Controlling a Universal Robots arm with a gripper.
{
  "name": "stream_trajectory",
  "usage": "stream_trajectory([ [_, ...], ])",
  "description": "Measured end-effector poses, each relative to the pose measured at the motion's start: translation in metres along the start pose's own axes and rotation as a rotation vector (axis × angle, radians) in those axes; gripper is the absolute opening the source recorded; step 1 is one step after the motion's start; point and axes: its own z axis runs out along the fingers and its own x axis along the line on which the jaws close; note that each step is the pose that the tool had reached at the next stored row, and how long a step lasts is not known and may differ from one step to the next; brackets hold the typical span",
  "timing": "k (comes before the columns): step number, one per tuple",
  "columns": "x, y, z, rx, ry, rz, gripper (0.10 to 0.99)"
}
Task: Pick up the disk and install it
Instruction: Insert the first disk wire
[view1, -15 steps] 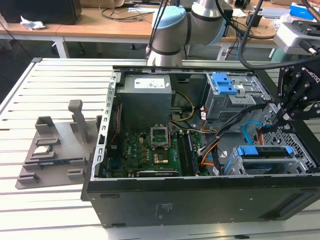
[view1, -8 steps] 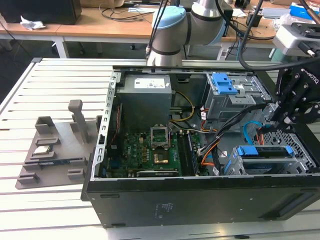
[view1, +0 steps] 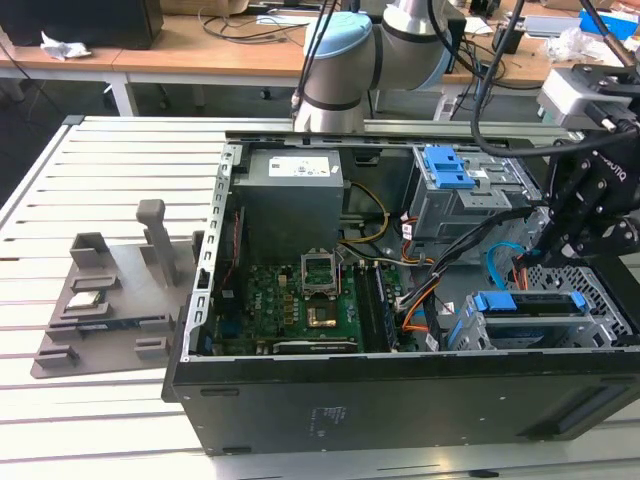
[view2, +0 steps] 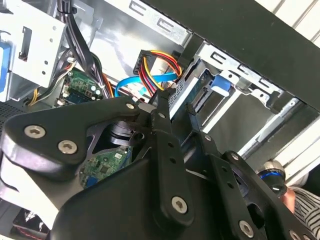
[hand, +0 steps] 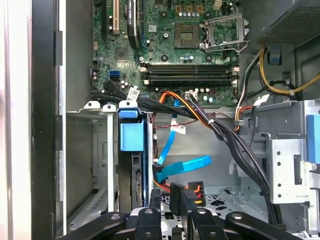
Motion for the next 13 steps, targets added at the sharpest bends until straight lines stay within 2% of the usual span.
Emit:
stream_trajectory([
  [3, -0.0004, -0.0002, 0.0044, 0.000, -0.0001, 0.000, 0.302],
  [11, -0.0004, -0.0002, 0.0050, 0.000, 0.0018, 0.000, 0.290],
  [12, -0.0004, -0.0002, 0.0051, 0.000, 0.0025, 0.000, 0.165],
  [13, -0.0004, -0.0002, 0.0052, 0.000, 0.0032, 0.000, 0.165],
])
